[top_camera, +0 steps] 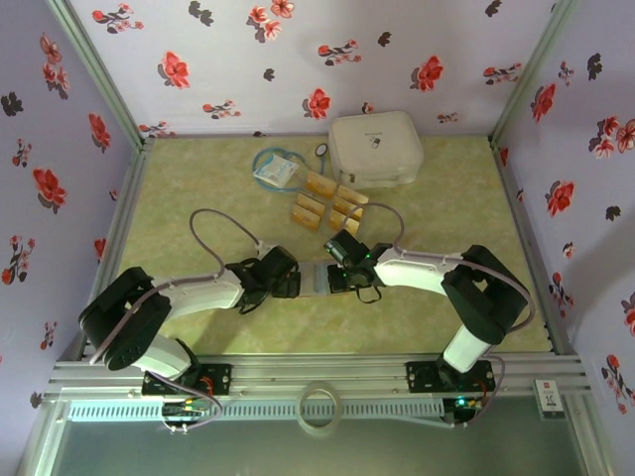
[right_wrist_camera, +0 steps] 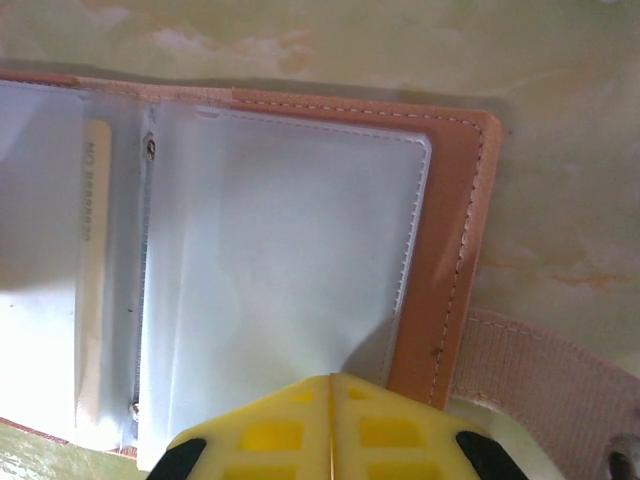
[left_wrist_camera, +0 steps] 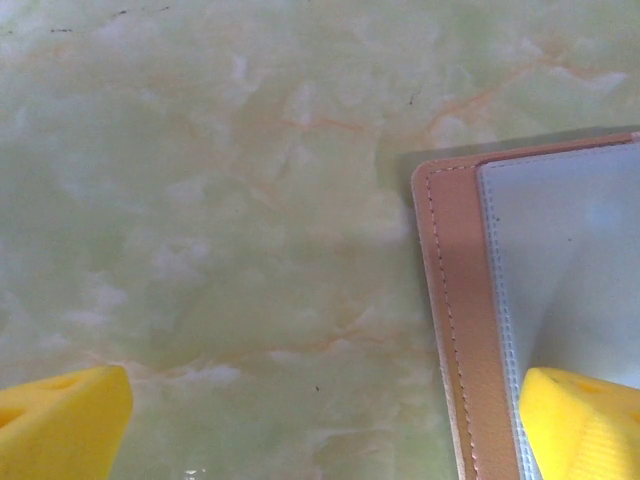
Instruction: Put the credit cards into the card holder
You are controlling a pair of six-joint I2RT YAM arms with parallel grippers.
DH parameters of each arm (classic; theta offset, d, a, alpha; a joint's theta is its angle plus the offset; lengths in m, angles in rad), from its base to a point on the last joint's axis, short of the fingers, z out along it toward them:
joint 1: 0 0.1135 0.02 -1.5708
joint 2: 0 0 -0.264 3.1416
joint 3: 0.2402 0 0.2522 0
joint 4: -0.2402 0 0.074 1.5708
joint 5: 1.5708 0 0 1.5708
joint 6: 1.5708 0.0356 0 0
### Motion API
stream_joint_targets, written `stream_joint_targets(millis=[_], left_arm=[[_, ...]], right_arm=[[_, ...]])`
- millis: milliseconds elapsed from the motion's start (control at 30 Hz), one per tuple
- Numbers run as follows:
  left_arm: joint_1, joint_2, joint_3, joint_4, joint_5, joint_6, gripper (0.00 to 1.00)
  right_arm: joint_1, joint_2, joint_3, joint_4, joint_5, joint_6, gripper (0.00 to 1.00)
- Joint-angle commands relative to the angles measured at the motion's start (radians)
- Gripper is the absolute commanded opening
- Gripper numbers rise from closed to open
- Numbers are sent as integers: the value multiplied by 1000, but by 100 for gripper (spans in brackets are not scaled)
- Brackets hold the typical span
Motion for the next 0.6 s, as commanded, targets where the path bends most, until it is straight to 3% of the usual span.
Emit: stream_joint_targets(millis=[0, 200, 367, 567], left_arm=[[6, 6, -18, 6, 2, -16, 100], [6, -33, -10, -11, 0, -14, 100], [11, -106, 24, -65, -27, 4, 100], [30, -221, 48, -122, -58, 21, 100]], right_arm=[[-7, -28, -12, -26, 30, -3, 8], [-9, -109, 60, -100, 43, -28, 17], [-22, -190, 169, -214, 131, -98, 48], [-67, -253, 300, -307, 262, -239, 76]])
